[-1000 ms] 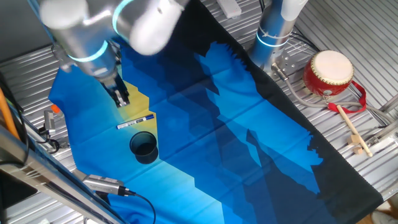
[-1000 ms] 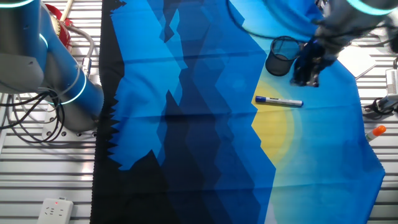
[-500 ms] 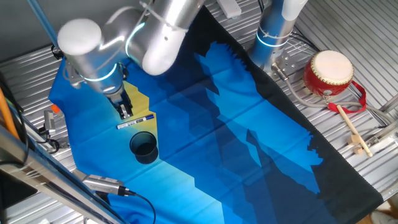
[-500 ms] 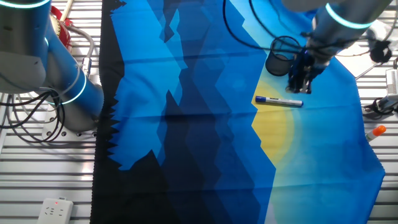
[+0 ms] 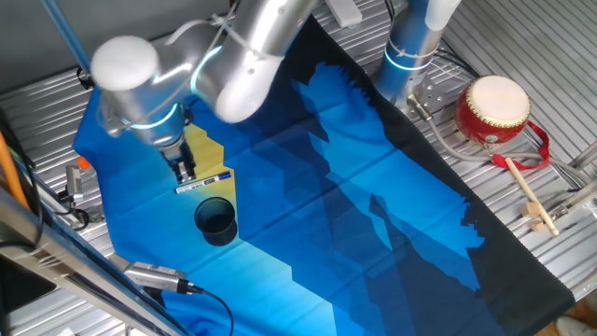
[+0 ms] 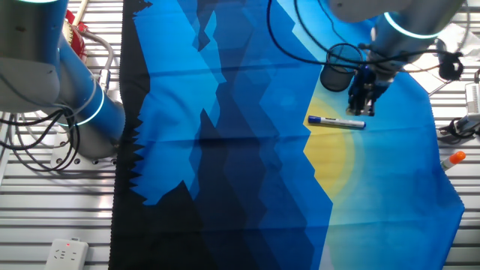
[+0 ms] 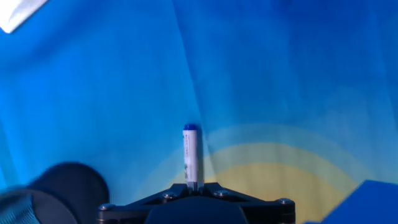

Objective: Put the pen into the pen holder

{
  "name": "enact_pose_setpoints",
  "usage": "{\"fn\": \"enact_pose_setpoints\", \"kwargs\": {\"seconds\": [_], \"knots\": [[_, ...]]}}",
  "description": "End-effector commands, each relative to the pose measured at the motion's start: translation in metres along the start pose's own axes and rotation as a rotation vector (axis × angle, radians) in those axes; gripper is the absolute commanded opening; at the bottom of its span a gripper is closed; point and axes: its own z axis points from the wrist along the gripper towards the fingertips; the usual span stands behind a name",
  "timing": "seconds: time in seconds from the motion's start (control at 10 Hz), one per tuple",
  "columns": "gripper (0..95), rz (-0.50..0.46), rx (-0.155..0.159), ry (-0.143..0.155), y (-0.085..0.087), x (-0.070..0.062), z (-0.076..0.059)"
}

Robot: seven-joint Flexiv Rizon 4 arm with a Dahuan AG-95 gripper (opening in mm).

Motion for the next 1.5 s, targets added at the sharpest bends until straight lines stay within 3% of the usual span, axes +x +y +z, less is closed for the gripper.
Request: {"fn": "enact_pose_setpoints", "kwargs": {"seconds": [0.1,0.3,0.4,1.5], "knots": [[0.0,-0.001,0.0,0.005,0.0012,0.0017,0.0001],[0.0,0.006,0.001,-0.003,0.0029,0.0024,0.0011],[19.0,0.011,0.002,-0.004,0.0033,0.0025,0.0013],[19.0,0.011,0.002,-0.004,0.0033,0.0025,0.0013]]}}
